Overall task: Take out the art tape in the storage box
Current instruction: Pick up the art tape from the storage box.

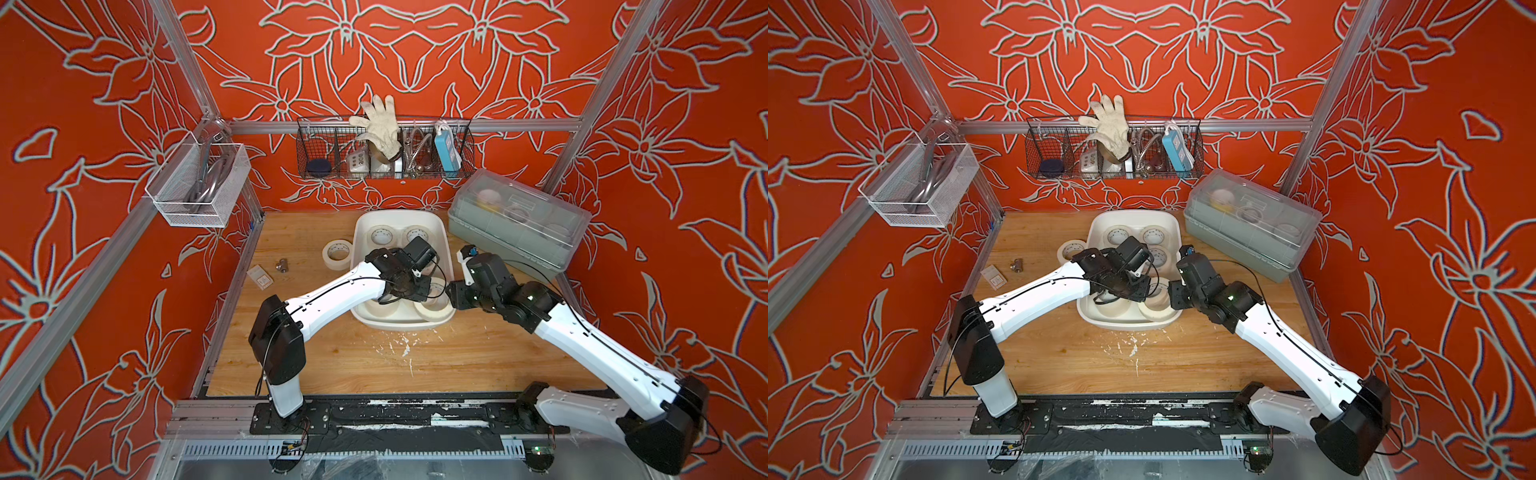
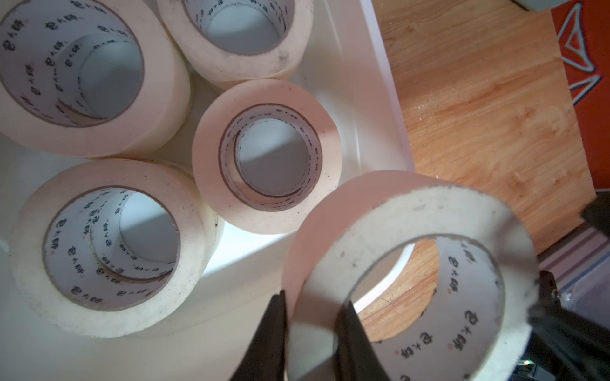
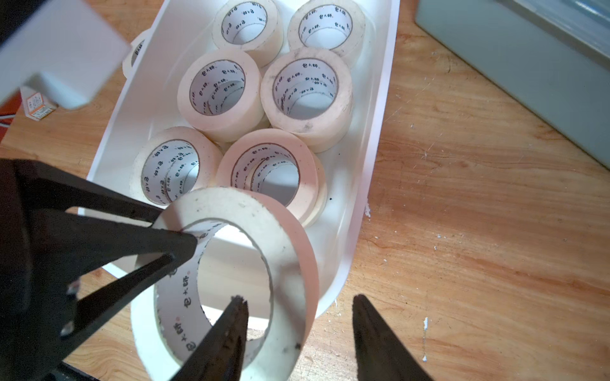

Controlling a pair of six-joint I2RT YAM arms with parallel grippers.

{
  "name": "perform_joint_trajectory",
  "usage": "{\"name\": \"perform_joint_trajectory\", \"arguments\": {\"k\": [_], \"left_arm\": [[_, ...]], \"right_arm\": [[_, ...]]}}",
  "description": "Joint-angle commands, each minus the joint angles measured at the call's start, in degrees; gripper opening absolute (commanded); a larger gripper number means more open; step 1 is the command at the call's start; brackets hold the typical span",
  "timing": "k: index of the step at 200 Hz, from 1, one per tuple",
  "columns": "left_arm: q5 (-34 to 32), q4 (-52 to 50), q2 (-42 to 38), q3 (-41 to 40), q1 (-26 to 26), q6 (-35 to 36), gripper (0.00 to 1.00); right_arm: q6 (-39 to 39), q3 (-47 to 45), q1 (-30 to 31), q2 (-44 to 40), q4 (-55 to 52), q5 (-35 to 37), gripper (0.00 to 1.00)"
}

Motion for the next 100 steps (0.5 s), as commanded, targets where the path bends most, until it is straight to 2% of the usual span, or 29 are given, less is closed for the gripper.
{"name": "perform_joint_trajectory", "arguments": {"k": [1,33,100], "left_arm": [[-1.17,1.25,-2.04,-0.27,2.19,-0.97,0.0],[-1.61,0.52,-3.8,-0.07,7.2,-0.6,0.0],[-3.92,-1.56,-4.16,5.07,22.09,-0.97,0.0]], "right_arm": [[-1.21,1.91,0.31,-1.28,0.03,1.55,0.57],[-2.18,1.77,0.22,-3.19,0.42,3.61,0.58],[-3.57,-2.74,0.13,-7.84,3.71,8.49,0.56]]}}
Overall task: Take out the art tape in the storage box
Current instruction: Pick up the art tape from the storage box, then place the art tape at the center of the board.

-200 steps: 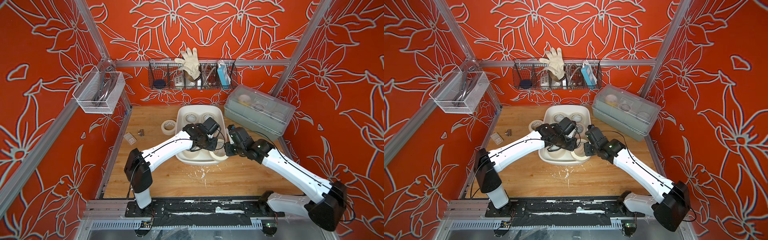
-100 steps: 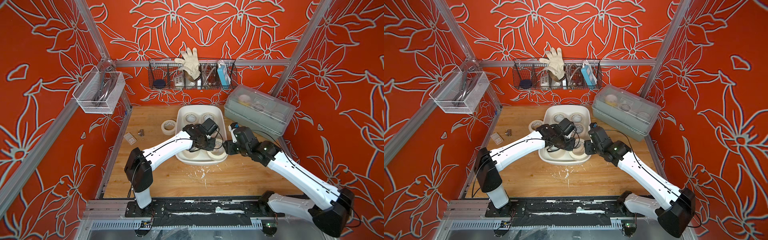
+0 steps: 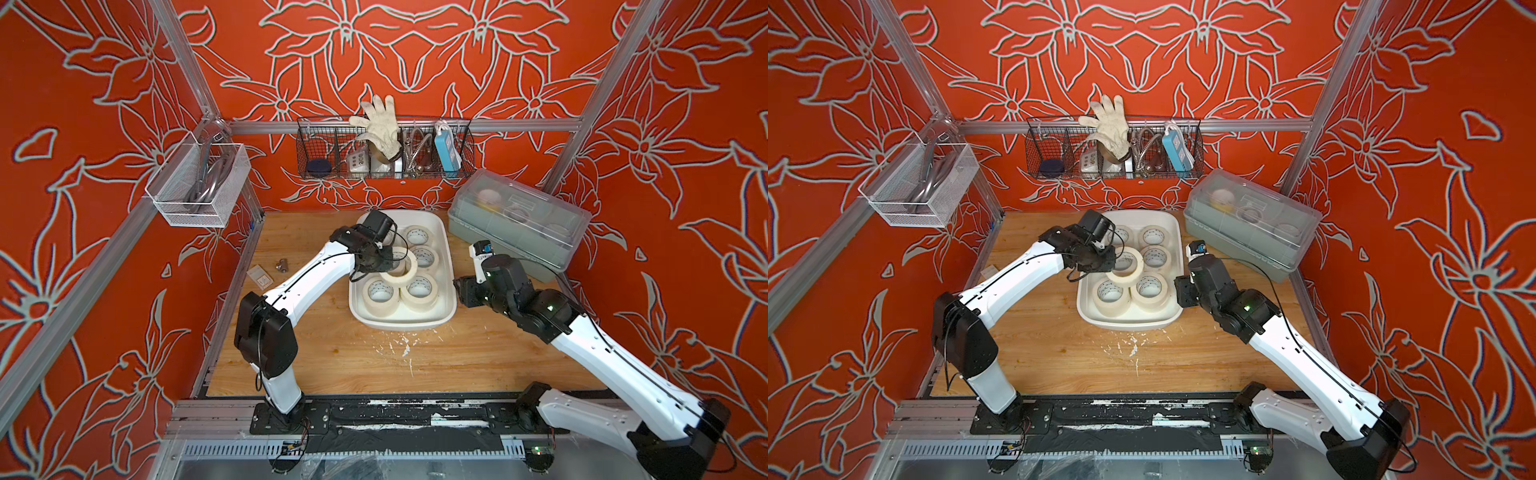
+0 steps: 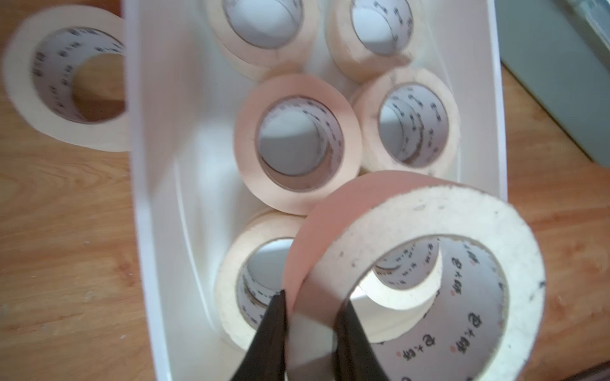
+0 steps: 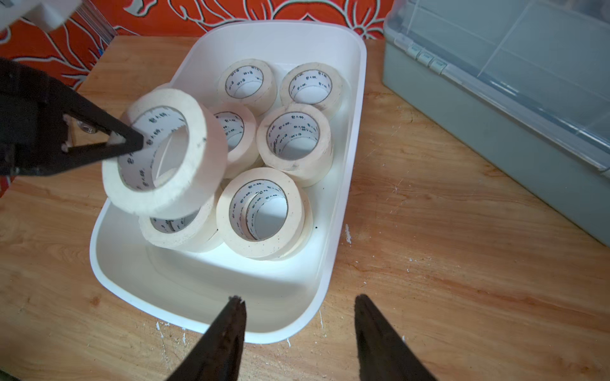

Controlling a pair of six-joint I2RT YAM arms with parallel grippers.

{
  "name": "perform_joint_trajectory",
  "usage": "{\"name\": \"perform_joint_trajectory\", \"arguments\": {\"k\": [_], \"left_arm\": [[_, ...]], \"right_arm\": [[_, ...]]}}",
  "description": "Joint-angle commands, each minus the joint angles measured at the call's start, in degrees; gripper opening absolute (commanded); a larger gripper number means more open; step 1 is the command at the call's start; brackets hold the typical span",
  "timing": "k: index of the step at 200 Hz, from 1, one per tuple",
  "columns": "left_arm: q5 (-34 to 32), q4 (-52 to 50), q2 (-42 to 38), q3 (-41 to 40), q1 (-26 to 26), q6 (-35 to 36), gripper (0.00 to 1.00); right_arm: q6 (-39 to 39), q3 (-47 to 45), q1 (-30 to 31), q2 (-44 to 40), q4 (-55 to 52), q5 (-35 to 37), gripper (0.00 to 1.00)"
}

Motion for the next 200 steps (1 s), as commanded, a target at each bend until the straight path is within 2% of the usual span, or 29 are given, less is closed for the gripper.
{"name": "perform_joint_trajectory", "arguments": {"k": [1,57,96,123,160,181,200], "left_arm": [[-1.43,-0.09,-2.32,3.41,4.36,-0.54,0.0],[-1.96,1.12,-0.39,4.86,16.34,-4.19,0.0],[-2.22,4.38,0.79,2.99,22.89,-5.8,0.0],[-2.31,7.11,0.81,-1.12,27.29,-8.84,0.0],[-2.45,10.54,0.63,-5.78,31.5,-12.01,0.0],[-6.49,11.01,0.86,-7.41,33.06,-16.64,0.0],[-7.33,14.15,1.27,-8.89,34.02,-18.91,0.0]], "right_arm": [[-1.23,-1.76,0.13,-1.13,1.44,3.45,0.56],[-2.31,-2.3,-0.22,-0.81,0.56,4.4,0.56],[-2.89,-2.69,-0.5,-0.7,0.28,4.81,0.56],[-2.89,-3.6,-0.7,-0.72,0.63,5.01,0.56],[-2.88,-5.42,-0.83,-0.99,1.97,3.72,0.55],[-3.06,-5.43,-0.92,-0.74,1.68,3.6,0.55],[-3.23,-5.52,-1.0,-0.85,1.27,3.94,0.55]]}}
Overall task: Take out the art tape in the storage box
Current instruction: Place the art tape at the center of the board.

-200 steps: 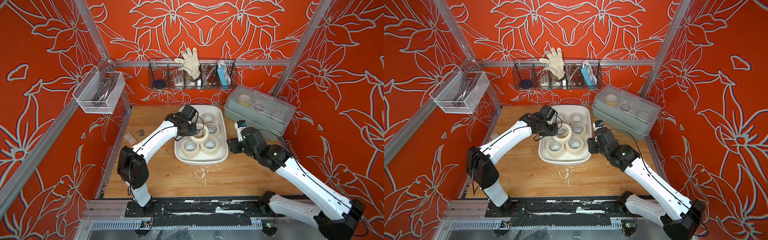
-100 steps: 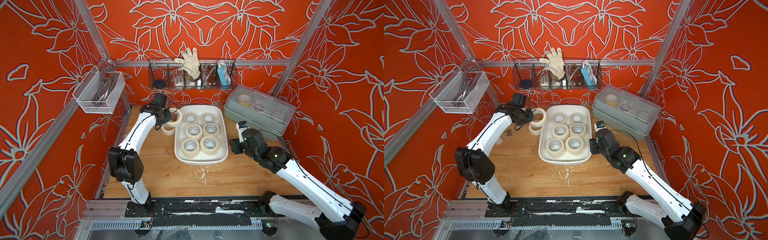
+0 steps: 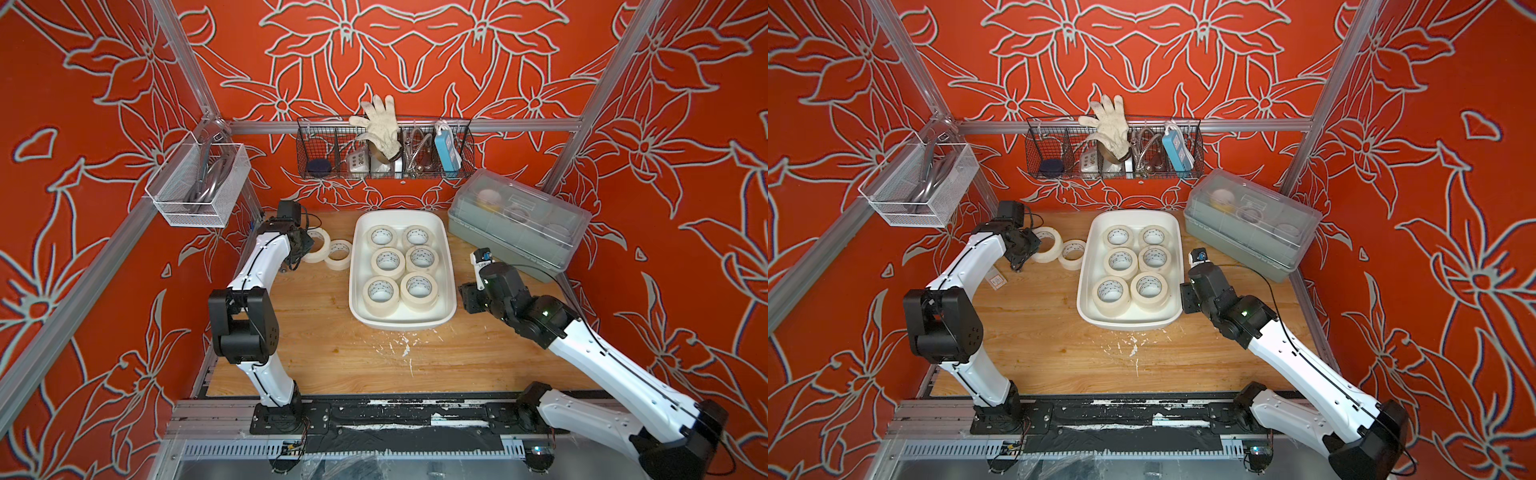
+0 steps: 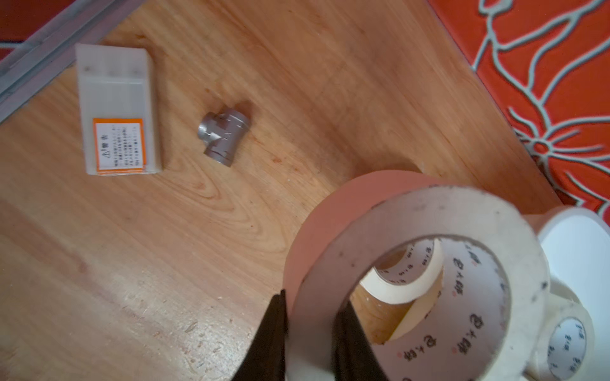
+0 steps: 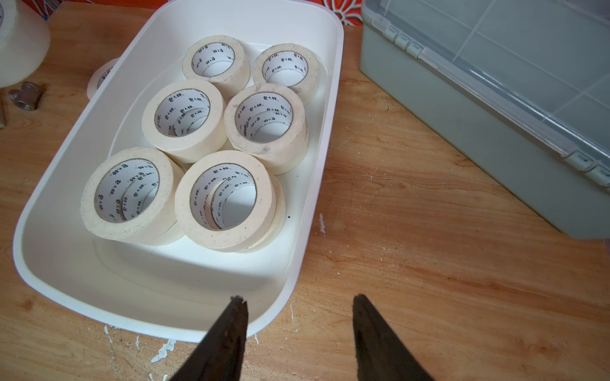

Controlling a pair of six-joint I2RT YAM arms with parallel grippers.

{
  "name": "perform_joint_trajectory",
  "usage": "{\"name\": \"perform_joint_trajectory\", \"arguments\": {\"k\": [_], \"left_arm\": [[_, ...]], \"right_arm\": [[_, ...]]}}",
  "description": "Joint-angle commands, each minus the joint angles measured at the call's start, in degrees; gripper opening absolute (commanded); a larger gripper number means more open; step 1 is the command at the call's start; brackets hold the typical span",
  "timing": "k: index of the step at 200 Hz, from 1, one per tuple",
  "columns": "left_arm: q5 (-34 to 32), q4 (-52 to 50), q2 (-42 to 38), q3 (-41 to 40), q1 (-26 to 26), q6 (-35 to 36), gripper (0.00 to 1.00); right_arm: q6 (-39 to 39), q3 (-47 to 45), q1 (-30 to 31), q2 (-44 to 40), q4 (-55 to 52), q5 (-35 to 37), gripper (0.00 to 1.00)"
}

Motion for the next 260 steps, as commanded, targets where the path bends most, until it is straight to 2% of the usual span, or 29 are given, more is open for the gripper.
{"name": "perform_joint_trajectory", "arguments": {"k": [1,19,59,105,146,175,260], "left_arm": [[-3.09,6.53,0.31,-1.04,0.9,-5.14,0.0],[-6.29,10.67,1.24,-2.37,0.98,-7.11,0.0],[-12.23,6.63,8.09,4.12,1.14,-9.72,0.0],[-12.76,3.63,15.27,10.96,1.6,-9.15,0.0],[-12.13,4.12,18.39,11.18,1.6,-10.11,0.0],[-8.77,5.49,19.91,10.62,1.64,-10.62,0.0],[-7.89,4.66,23.08,9.95,1.74,-12.52,0.0]], "right_arm": [[-0.85,-0.6,-0.39,-0.15,0.18,0.76,0.55],[-0.94,-0.97,-0.48,-0.5,0.05,1.13,0.54],[-0.68,-1.9,-0.8,-1.39,0.07,1.04,0.54],[-0.76,-2.31,-1.16,-2.09,-0.59,1.18,0.54],[-0.33,-2.57,-1.36,-2.28,-0.08,0.38,0.54],[-0.32,-2.04,-1.43,-1.93,-0.73,0.1,0.55],[-0.5,-1.48,-1.71,-2.8,-2.2,0.02,0.57]]}}
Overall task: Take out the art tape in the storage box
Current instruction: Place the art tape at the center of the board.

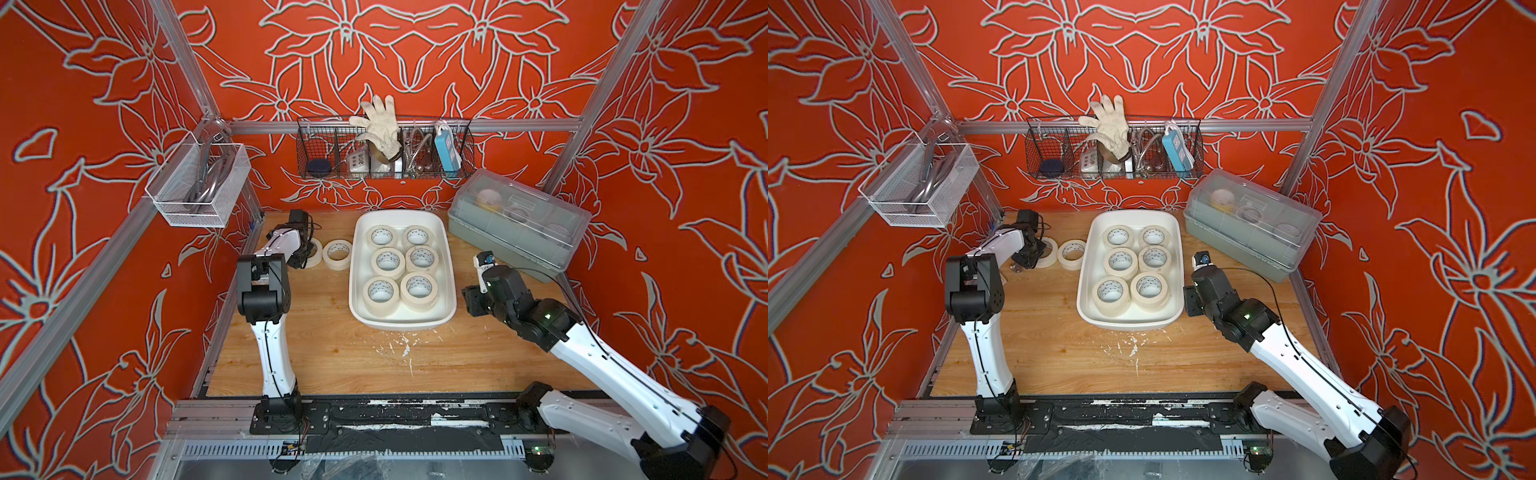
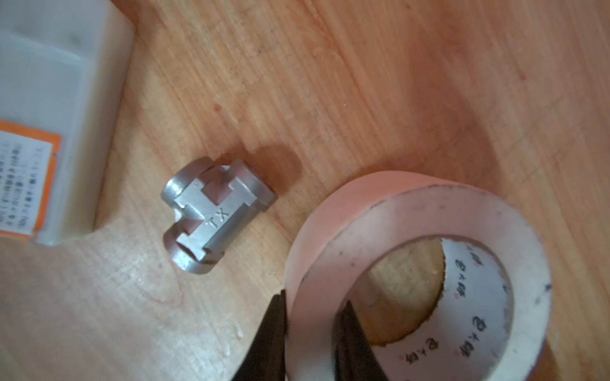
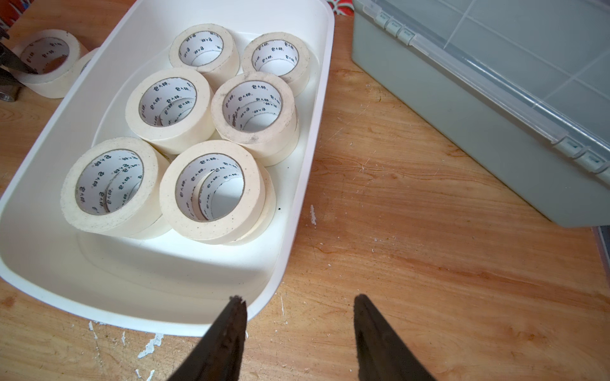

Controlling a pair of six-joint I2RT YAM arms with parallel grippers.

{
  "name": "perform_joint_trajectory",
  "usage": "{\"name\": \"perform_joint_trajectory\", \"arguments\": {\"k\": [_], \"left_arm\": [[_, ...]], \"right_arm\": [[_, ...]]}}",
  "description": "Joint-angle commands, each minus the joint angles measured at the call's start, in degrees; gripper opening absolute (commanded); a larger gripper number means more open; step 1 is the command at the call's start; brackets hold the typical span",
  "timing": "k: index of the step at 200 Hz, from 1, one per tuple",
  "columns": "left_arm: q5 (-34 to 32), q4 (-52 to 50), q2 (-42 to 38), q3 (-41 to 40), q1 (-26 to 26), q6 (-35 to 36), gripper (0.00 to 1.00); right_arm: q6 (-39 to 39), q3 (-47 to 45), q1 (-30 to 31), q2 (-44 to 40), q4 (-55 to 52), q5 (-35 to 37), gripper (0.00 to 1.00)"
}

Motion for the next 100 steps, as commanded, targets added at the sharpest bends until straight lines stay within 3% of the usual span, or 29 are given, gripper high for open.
{"name": "perform_joint_trajectory", "arguments": {"k": [1,51,69,83,100], "left_arm": [[-0.03,-0.03,0.12,0.34,0.45,-0.47,0.0],[0.81,-2.45,-0.19,0.47,0.73,-1.05,0.26],[0.68,-2.54,-1.05,0.16,0.73,-0.62,0.42],[0.78,-2.71,-2.04,0.14,0.73,0.13,0.45],[1.98,-4.3,-3.07,1.34,0.73,1.81,0.57]], "right_arm": [[-0.02,0.51,-0.4,-1.12,-1.45,0.13,0.57],[0.42,0.61,-0.42,-1.52,-1.6,-0.22,0.57],[0.59,0.51,-0.45,-2.12,-1.74,-0.14,0.57],[0.77,0.72,-0.53,-2.82,-2.11,-0.21,0.57],[0.87,1.02,-0.53,-3.76,-2.45,-0.22,0.57]]}}
